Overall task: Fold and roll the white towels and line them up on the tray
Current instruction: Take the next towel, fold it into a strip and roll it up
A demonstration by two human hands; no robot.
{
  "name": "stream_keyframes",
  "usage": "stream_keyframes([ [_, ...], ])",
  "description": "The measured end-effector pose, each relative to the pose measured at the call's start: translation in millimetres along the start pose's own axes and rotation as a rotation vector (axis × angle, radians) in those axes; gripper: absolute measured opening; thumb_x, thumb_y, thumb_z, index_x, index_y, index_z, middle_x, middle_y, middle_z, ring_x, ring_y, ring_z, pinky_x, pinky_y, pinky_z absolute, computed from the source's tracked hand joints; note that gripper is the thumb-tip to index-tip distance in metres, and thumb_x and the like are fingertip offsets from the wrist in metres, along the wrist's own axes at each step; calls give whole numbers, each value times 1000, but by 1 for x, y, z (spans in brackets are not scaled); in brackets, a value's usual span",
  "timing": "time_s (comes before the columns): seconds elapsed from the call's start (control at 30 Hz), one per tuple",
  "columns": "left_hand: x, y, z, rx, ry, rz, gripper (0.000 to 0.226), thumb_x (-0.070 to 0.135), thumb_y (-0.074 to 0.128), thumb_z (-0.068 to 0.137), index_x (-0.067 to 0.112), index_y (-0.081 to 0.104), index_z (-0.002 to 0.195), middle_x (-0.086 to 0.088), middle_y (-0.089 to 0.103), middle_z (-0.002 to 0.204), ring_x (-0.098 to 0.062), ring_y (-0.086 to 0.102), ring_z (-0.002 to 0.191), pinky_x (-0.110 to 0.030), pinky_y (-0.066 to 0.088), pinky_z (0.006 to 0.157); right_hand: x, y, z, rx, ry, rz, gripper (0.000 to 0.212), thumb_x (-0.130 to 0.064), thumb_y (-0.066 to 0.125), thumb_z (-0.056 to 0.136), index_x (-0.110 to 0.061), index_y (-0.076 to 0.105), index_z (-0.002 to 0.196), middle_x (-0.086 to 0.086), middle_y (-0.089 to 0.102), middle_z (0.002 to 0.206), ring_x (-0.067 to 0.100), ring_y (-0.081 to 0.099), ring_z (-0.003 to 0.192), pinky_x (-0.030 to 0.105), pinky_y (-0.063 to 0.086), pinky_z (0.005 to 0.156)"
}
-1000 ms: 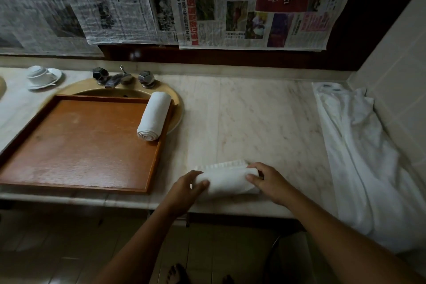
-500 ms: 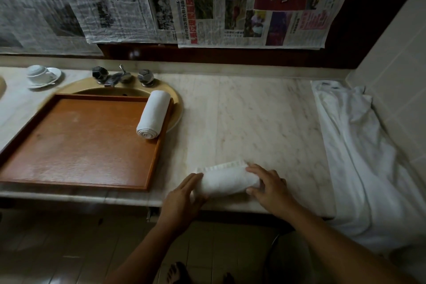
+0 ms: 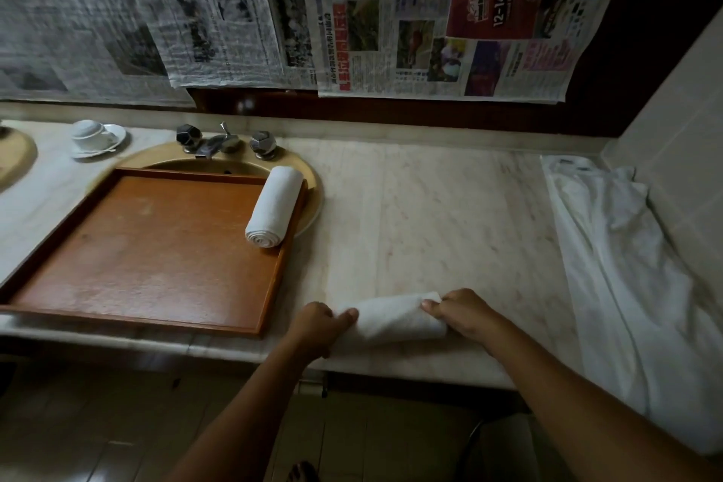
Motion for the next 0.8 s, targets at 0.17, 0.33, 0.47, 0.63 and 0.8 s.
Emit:
stream_keyframes([
  [0.17,10,-10,-1,-100,-184,-116,60,51,71,87,-2,59,113,-13,68,100,-20,69,76,-31,51,63,-2,-3,-1,-22,114,210,62,-46,71,84,0,57,124,14,61,112,25,58,89,31,42,70],
  [0.33,2,-10,-5,-175,-223,-323,68,52,78,78,-1,58,115,-17,64,104,-26,61,88,-37,51,77,9,-3,-3,-57,160,462,73,-51,81,58,-11,64,116,9,60,113,29,55,99,37,45,78],
  [0.47,6,-8,-13,-215,-213,-458,76,50,85,66,0,61,117,-16,61,109,-25,58,91,-38,45,79,7,-7,-11,-93,201,561,61,-47,80,62,-10,65,108,13,61,109,29,55,93,35,39,70],
  [0.63,24,-24,-22,-162,-119,-571,51,40,81,76,0,65,104,-14,57,94,-20,48,73,-28,36,61,-12,-17,-13,-146,210,678,70,-42,83,52,-7,69,111,11,63,97,25,52,83,33,38,68],
  [0.8,40,-74,-30,-43,55,-651,55,47,83,67,10,65,102,-19,61,96,-23,52,76,-31,40,65,-85,-36,-10,-158,67,670,72,-42,76,47,-16,65,113,5,57,106,24,46,90,36,34,75],
])
Point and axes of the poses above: each hand's wrist, its own z-axis towards the middle knuckle, its own y-axis out of the palm, x = y × z, the point moved 2 cm from there along z, towards the middle knuckle
